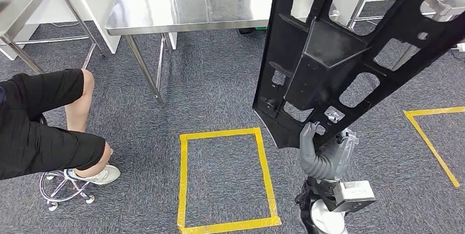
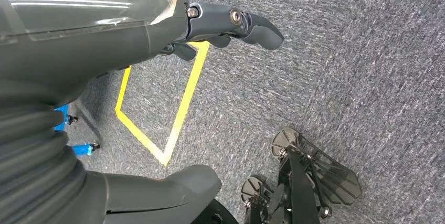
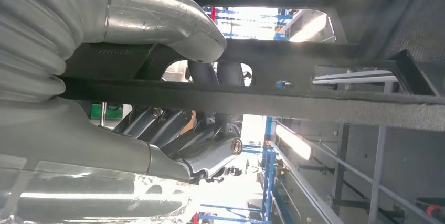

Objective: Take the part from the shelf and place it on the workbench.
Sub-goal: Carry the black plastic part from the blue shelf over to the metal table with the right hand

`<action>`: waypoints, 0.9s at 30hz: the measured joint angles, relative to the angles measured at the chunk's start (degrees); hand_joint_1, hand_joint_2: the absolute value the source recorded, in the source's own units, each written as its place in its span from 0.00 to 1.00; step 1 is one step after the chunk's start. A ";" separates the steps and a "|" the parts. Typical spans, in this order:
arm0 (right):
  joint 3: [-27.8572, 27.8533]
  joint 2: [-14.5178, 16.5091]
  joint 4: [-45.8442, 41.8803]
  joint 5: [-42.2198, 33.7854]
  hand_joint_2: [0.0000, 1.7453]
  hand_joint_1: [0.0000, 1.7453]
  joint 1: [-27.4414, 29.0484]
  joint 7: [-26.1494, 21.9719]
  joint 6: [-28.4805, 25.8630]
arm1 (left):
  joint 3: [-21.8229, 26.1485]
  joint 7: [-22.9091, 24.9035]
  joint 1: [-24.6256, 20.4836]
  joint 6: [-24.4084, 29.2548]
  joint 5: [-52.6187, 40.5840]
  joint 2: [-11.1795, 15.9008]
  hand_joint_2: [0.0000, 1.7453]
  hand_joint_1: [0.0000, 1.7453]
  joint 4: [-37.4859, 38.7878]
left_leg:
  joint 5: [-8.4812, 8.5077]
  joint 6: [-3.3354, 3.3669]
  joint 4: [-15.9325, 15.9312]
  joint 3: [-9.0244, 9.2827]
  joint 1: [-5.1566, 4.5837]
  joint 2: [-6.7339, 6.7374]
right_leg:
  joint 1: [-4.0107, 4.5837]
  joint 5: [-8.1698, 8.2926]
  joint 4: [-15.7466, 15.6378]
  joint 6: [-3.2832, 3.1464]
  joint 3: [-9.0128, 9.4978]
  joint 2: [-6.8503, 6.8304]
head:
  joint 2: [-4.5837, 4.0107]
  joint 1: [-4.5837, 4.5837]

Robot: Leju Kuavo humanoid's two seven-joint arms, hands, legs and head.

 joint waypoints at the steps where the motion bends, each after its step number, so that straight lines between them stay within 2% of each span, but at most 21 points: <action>1: 0.00 -0.01 0.00 -0.01 1.00 1.00 0.00 0.00 0.00 | 0.00 0.00 0.00 0.00 0.00 0.00 1.00 0.00 0.00 | 0.00 0.00 0.01 0.00 -0.01 0.00 | 0.00 0.00 0.00 0.00 0.00 0.00 | 0.00 0.00; 18: -0.04 -0.62 -0.14 -0.35 1.00 1.00 0.62 -0.06 0.06 | -0.02 0.24 -0.01 1.12 -0.03 -0.04 1.00 0.00 -0.01 | 0.00 0.00 0.01 0.01 -0.01 0.00 | -0.03 0.00 -0.01 0.00 -0.01 0.00 | 0.00 0.00; 27: -6.01 -2.43 -2.38 -3.35 1.00 1.00 7.13 -3.75 2.68 | -0.29 -1.09 0.12 -2.05 -2.08 -0.13 1.00 0.00 0.00 | -0.06 0.08 0.01 -0.02 -0.05 0.00 | -0.04 -0.01 -0.06 0.02 0.01 0.00 | 0.00 -0.01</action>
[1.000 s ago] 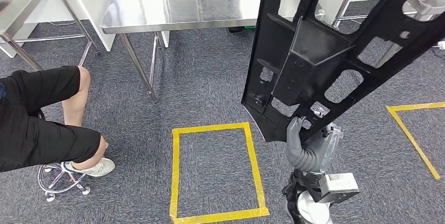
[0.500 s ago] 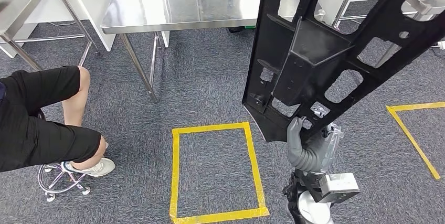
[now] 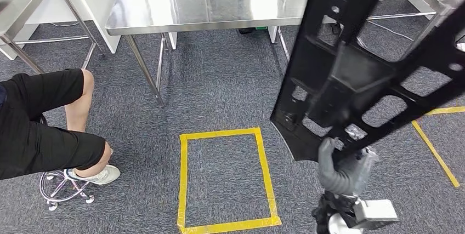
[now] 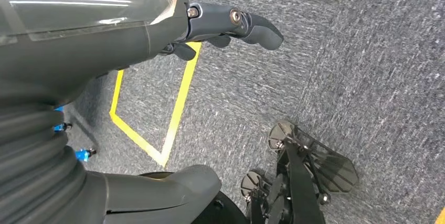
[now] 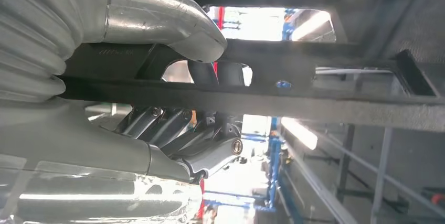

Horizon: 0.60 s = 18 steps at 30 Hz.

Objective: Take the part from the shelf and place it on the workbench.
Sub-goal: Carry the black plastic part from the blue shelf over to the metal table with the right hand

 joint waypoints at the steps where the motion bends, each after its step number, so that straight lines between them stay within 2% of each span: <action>1: -0.82 -0.25 -0.02 -0.46 1.00 1.00 0.66 -0.24 0.25 | -0.15 -0.01 0.00 0.03 -0.20 0.03 1.00 0.00 0.00 | -0.01 0.01 0.00 0.00 -0.01 0.01 | -0.01 0.00 0.00 0.00 0.00 0.00 | 0.00 0.00; 6: -3.30 -1.20 0.18 -1.85 1.00 1.00 1.67 -0.34 0.57 | -1.25 0.21 0.01 1.11 -1.25 0.04 1.00 0.00 0.00 | -0.01 0.02 0.00 0.03 -0.01 0.01 | -0.07 0.00 0.00 0.00 0.01 0.02 | 0.00 0.00; 18: -5.30 -2.91 0.31 -2.46 1.00 1.00 1.94 -0.36 -0.50 | -3.04 1.03 0.01 2.10 -2.15 0.10 1.00 0.00 0.01 | -0.09 0.14 0.15 -0.01 -0.05 0.00 | -0.23 0.03 -0.08 0.07 0.02 0.03 | 0.01 0.00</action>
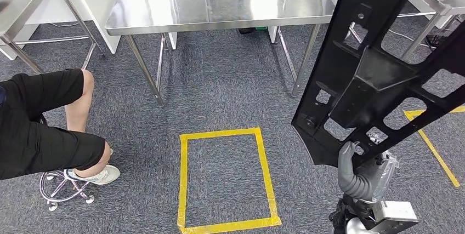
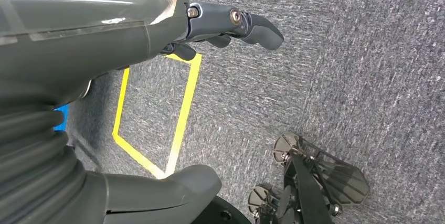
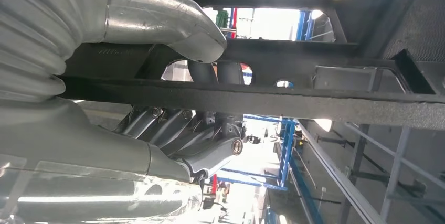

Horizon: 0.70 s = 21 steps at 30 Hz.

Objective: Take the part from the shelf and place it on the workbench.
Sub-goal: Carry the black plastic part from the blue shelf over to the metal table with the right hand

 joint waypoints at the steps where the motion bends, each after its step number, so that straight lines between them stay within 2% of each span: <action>1: -0.07 -0.12 0.00 -0.08 1.00 1.00 0.14 0.00 -0.07 | -0.08 0.02 0.00 0.11 -0.01 0.03 1.00 0.00 0.01 | -0.10 0.20 0.13 -0.03 -0.03 0.00 | -0.13 0.01 -0.07 0.09 0.03 0.02 | -0.01 -0.01; 3: -0.19 -0.34 -0.06 -0.25 1.00 1.00 0.46 0.00 -0.14 | -0.21 0.02 0.00 0.36 -0.03 0.08 1.00 0.00 0.02 | -0.24 0.82 0.19 -0.02 -0.13 0.04 | -0.29 0.09 -0.40 0.40 0.18 0.09 | -0.01 -0.01; 5: -0.27 -0.63 -0.24 -0.31 1.00 1.00 0.71 -0.01 -0.17 | -0.30 0.03 0.02 0.49 -0.04 0.03 1.00 0.00 0.02 | 0.37 1.42 -1.24 0.81 0.30 0.28 | 0.08 -0.10 -0.10 0.55 0.09 -0.07 | 0.00 0.01; 6: -0.28 -0.78 -0.31 -0.31 1.00 1.00 0.76 -0.02 -0.17 | -0.33 0.03 0.03 0.51 -0.04 0.01 1.00 0.00 0.02 | 0.76 1.68 -2.06 1.35 0.54 0.49 | 0.27 -0.76 1.10 0.47 -0.45 -0.29 | 0.00 0.03; 7: -0.30 -0.93 -0.35 -0.30 1.00 1.00 0.82 -0.02 -0.17 | -0.37 0.04 0.04 0.53 -0.05 -0.01 1.00 0.00 0.02 | 1.07 1.83 -2.73 1.80 0.81 0.72 | 0.38 -1.88 3.41 0.30 -1.55 -0.54 | -0.01 0.08; 9: -0.32 -1.22 -0.34 -0.30 1.00 1.00 0.99 -0.02 -0.17 | -0.50 0.04 0.05 0.58 -0.05 -0.12 1.00 0.00 0.02 | 1.09 1.88 -2.98 1.99 0.90 1.06 | 0.20 -4.81 10.38 0.19 -5.06 -0.87 | -0.01 0.14; 10: -0.33 -1.39 -0.32 -0.33 1.00 1.00 1.13 -0.02 -0.17 | -0.59 0.04 0.06 0.66 -0.05 -0.21 1.00 0.00 0.02 | 1.01 1.76 -2.97 1.98 0.99 1.15 | 0.00 -5.69 13.17 0.45 -6.53 -0.93 | -0.01 0.14; 11: -0.34 -1.54 -0.31 -0.40 1.00 1.00 1.26 -0.02 -0.17 | -0.67 0.04 0.07 0.82 -0.04 -0.33 1.00 0.00 0.02 | 0.89 1.56 -2.92 1.99 1.12 1.20 | -0.26 -5.76 14.23 0.97 -7.13 -1.01 | 0.00 0.14; 12: -0.34 -1.67 -0.30 -0.49 1.00 1.00 1.33 -0.02 -0.17 | -0.73 0.05 0.08 1.08 -0.03 -0.40 1.00 0.00 0.02 | 0.74 1.27 -2.80 2.02 1.34 1.19 | -0.54 -4.93 13.01 1.72 -6.54 -1.07 | 0.00 0.13; 14: -0.35 -1.97 -0.26 -0.78 1.00 1.00 1.34 -0.02 -0.37 | -0.79 0.20 0.08 1.70 -0.03 -0.52 1.00 0.00 0.02 | 0.12 0.23 -1.94 1.97 1.87 1.04 | -1.21 -1.95 5.62 3.44 -2.67 -1.07 | 0.00 0.14; 15: -0.37 -2.10 -0.21 -0.96 1.00 1.00 1.38 -0.02 -0.54 | -0.83 0.37 0.07 1.98 -0.07 -0.50 1.00 0.00 0.04 | -0.40 -0.43 -1.25 1.75 1.99 0.93 | -1.37 -0.93 2.43 3.72 -1.00 -0.93 | -0.01 0.22; 16: -0.47 -2.26 -0.19 -1.20 1.00 1.00 1.49 -0.02 -0.74 | -0.88 0.56 0.06 2.20 -0.15 -0.48 1.00 0.00 0.05 | -0.88 -0.99 -0.70 1.52 1.99 0.83 | -1.44 -0.45 0.56 3.46 0.08 -0.84 | 0.00 0.23; 17: -0.67 -2.41 -0.16 -1.47 1.00 1.00 1.67 -0.02 -0.90 | -0.94 0.74 0.06 2.36 -0.23 -0.44 1.00 0.00 0.07 | -1.21 -1.36 -0.40 1.36 1.88 0.76 | -1.35 -0.56 0.34 2.78 0.25 -0.76 | 0.00 0.23; 19: -1.40 -2.63 -0.19 -2.00 1.00 1.00 2.11 -0.02 -0.93 | -1.09 0.87 0.08 2.41 -0.41 -0.38 1.00 0.00 0.08 | -1.42 -1.67 -0.34 1.30 2.01 0.68 | -1.22 -0.69 0.61 1.33 0.29 -0.87 | 0.01 0.13; 21: -2.38 -2.69 -0.38 -2.27 1.00 1.00 2.53 -0.02 -0.87 | -1.27 0.64 0.12 1.97 -0.59 -0.23 1.00 0.00 0.08 | -2.26 -1.85 1.27 0.61 2.19 2.06 | -1.19 -0.77 0.64 0.56 0.47 -1.11 | 0.01 0.11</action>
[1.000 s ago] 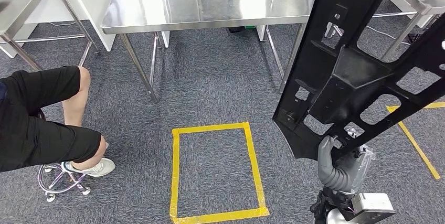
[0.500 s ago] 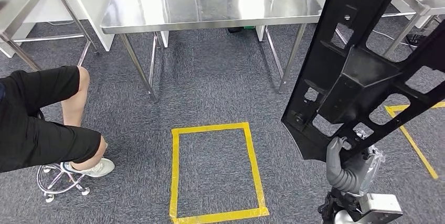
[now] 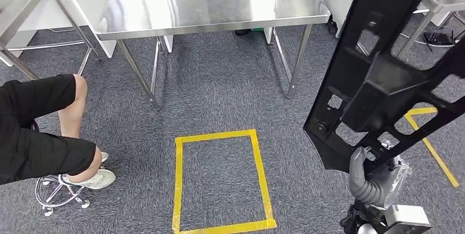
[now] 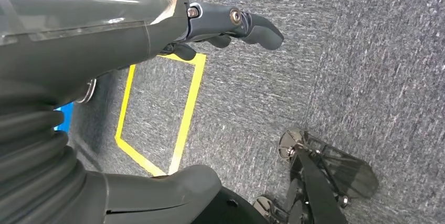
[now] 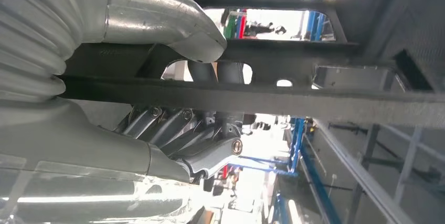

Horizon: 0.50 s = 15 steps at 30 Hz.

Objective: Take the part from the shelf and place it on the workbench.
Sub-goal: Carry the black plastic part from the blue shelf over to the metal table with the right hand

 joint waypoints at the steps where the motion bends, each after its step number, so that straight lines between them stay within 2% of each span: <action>1: -0.52 0.00 -0.18 -0.02 1.00 1.00 0.26 0.00 -0.10 | -0.16 -0.18 0.00 -0.46 -0.19 0.13 1.00 0.00 0.00 | -1.18 -0.06 2.44 -1.23 0.02 1.02 | 0.05 -0.08 -0.03 -0.31 0.15 -0.18 | 0.00 0.00; 3: -1.63 0.00 -0.58 0.04 1.00 1.00 1.07 0.00 -0.64 | -0.66 -0.46 -0.02 -1.61 -0.64 0.40 1.00 0.00 0.00 | -4.44 0.01 10.34 -5.56 -0.09 2.58 | 0.41 -0.39 -0.03 -0.81 0.39 -0.67 | 0.01 -0.01; 4: -2.11 0.00 -0.80 0.06 1.00 1.00 1.61 0.00 -0.97 | -0.95 -0.51 -0.02 -2.13 -0.87 0.56 1.00 0.00 0.00 | -5.48 0.12 13.92 -7.73 -0.10 2.78 | 0.65 -0.58 -0.03 -1.06 0.55 -0.94 | 0.00 0.01; 5: -2.53 0.00 -1.04 0.08 1.00 1.00 2.19 0.00 -1.23 | -1.15 -0.53 0.01 -2.50 -0.99 0.70 1.00 0.00 0.00 | -5.53 0.35 15.86 -9.14 -0.14 2.86 | 0.88 -0.78 -0.02 -1.32 0.76 -1.17 | 0.00 0.01; 6: -2.86 -0.01 -1.36 0.08 1.00 1.00 2.73 0.00 -1.40 | -1.29 -0.51 0.04 -2.72 -1.08 0.83 1.00 0.00 0.00 | -4.43 0.74 15.55 -9.42 -0.26 2.88 | 1.13 -1.00 -0.03 -1.51 1.04 -1.33 | -0.01 0.00; 7: -3.14 -0.01 -1.74 0.09 1.00 1.00 3.24 0.00 -1.54 | -1.36 -0.48 0.07 -2.84 -1.11 0.96 1.00 0.00 0.00 | -2.36 1.36 12.97 -8.54 -0.49 2.89 | 1.37 -1.26 -0.05 -1.65 1.42 -1.45 | -0.01 0.01; 8: -3.34 -0.02 -2.14 0.09 1.00 1.00 3.66 0.00 -1.67 | -1.39 -0.45 0.09 -2.86 -1.10 1.09 1.00 0.00 0.01 | 0.00 2.21 9.08 -6.92 -0.88 2.97 | 1.50 -1.53 -0.09 -1.74 1.76 -1.51 | -0.01 0.01; 9: -3.48 -0.03 -2.47 0.08 1.00 1.00 4.01 0.00 -1.80 | -1.41 -0.43 0.09 -2.82 -1.09 1.35 1.00 0.00 0.04 | 1.56 3.13 5.42 -5.22 -1.31 3.27 | 1.75 -1.86 -0.11 -1.67 2.05 -1.59 | -0.02 0.06; 10: -3.57 -0.10 -2.75 0.04 1.00 1.00 4.35 0.00 -1.94 | -1.45 -0.43 0.05 -2.73 -1.07 1.48 1.00 0.00 0.08 | 2.42 3.80 2.59 -3.87 -1.78 3.59 | 1.77 -2.13 -0.18 -1.57 2.17 -1.65 | -0.02 0.07; 11: -3.61 -0.19 -2.96 0.01 1.00 1.00 4.65 0.00 -2.06 | -1.51 -0.43 0.02 -2.62 -1.05 1.62 1.00 0.00 0.12 | 2.49 4.24 1.16 -3.16 -2.16 3.84 | 1.74 -2.35 -0.28 -1.34 2.22 -1.73 | -0.01 0.09; 12: -3.61 -0.27 -3.07 -0.03 1.00 1.00 4.91 0.00 -2.15 | -1.59 -0.44 0.00 -2.52 -1.02 1.74 1.00 0.00 0.16 | 2.08 4.38 0.80 -2.92 -2.48 4.00 | 1.72 -2.54 -0.43 -1.01 2.25 -1.87 | -0.01 0.08; 14: -3.61 -0.47 -3.38 -0.07 1.00 1.00 5.33 0.00 -2.25 | -1.78 -0.44 0.03 -2.40 -0.88 1.69 1.00 0.00 0.18 | 2.10 4.25 -0.25 -1.89 -2.59 3.72 | 1.61 -2.85 -0.72 -0.41 2.90 -2.07 | 0.00 0.05; 15: -3.61 -0.60 -3.51 -0.08 1.00 1.00 5.45 0.00 -2.27 | -1.86 -0.45 0.08 -2.38 -0.81 1.67 1.00 0.00 0.19 | 2.21 4.20 -0.97 -1.10 -2.46 3.61 | 1.64 -3.32 -0.03 -0.31 2.86 -1.96 | -0.01 0.05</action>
